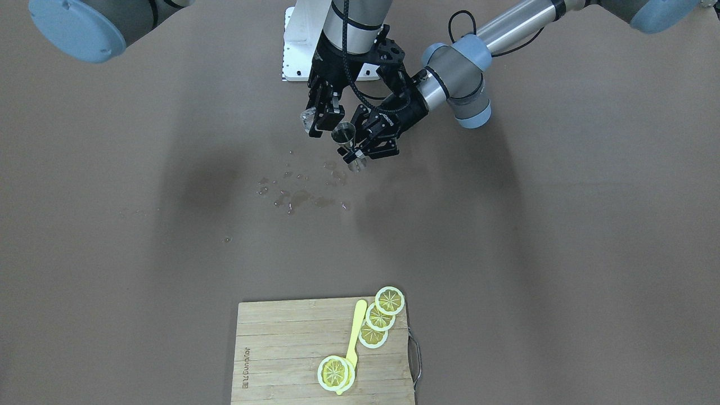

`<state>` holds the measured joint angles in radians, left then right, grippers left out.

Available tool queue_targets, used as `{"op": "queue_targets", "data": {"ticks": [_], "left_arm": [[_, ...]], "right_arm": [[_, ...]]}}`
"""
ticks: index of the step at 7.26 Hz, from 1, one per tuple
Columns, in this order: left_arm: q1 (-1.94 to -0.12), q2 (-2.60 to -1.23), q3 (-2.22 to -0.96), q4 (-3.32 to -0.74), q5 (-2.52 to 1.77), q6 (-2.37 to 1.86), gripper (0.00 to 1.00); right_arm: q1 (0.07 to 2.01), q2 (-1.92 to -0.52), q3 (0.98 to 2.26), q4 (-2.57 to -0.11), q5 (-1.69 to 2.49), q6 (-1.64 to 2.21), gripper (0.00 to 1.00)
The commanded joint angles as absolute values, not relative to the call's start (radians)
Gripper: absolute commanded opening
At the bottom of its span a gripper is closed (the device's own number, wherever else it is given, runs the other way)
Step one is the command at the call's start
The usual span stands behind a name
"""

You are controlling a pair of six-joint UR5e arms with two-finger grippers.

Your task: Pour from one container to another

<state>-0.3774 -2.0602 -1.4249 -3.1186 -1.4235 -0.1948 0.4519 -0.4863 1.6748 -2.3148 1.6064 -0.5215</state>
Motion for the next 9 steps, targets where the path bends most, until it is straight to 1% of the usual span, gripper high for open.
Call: {"op": "queue_targets", "data": {"ticks": [1,5,9], "left_arm": [[-0.377,-2.060,-1.425,-3.119,-1.424,-0.195,0.00],[-0.377,-2.060,-1.425,-3.119,-1.424,-0.195,0.00],[-0.377,-2.060,-1.425,-3.119,-1.424,-0.195,0.00]], "right_arm": [[0.453,-0.471,1.651,-2.315,1.598,-0.522,0.00],[0.460,-0.466,1.609,-2.296,1.582,-0.532,0.00],[0.465,-0.428,1.589,-2.298,1.574,-0.531,0.00]]}}
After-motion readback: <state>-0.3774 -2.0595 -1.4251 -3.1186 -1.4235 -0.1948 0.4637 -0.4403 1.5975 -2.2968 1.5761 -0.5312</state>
